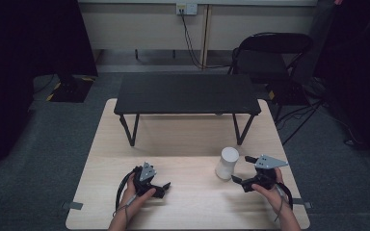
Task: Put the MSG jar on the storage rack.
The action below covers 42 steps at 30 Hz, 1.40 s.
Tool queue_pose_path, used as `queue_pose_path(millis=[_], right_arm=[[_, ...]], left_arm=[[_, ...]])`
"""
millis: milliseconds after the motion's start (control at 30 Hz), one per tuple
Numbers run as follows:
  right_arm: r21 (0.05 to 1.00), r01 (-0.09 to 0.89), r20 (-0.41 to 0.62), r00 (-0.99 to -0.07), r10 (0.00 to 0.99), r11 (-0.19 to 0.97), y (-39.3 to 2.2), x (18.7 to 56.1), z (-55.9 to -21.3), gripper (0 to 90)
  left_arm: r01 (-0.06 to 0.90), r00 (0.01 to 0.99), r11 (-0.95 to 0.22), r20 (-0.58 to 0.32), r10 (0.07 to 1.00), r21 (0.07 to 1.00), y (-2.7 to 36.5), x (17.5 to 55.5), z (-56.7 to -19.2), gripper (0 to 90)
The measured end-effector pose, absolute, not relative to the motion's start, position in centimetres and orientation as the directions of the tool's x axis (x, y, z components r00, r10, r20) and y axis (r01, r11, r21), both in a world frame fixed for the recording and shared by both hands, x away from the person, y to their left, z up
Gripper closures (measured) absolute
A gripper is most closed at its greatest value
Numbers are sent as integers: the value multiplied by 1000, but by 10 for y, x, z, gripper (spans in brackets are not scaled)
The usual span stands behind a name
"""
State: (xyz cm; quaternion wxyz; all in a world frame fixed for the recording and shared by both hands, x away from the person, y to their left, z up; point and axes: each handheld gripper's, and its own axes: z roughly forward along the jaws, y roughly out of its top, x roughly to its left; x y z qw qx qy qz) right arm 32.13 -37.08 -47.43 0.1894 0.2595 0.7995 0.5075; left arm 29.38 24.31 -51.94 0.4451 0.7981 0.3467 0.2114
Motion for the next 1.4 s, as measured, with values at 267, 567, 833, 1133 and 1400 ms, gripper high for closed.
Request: queue_pose_path(millis=[267, 567, 833, 1133, 1400], right_arm=[[914, 220, -39, -790, 612, 342, -370, 321, -476, 0], [924, 212, -26, -796, 605, 319, -367, 323, -477, 0], [928, 167, -58, -818, 572, 333, -347, 338, -471, 84], [933, 129, -88, -823, 561, 335, -342, 343, -469, 350], [939, 150, -59, -816, 574, 309, -339, 340, -464, 352]], left_arm=[[365, 670, -364, 30, 742, 857, 243, 294, -519, 0], [365, 670, -364, 29, 742, 857, 243, 294, -519, 0], [365, 670, -364, 29, 741, 857, 243, 294, -519, 0], [365, 670, -363, 29, 742, 857, 243, 294, -519, 0], [365, 670, -364, 29, 742, 857, 243, 294, -519, 0]])
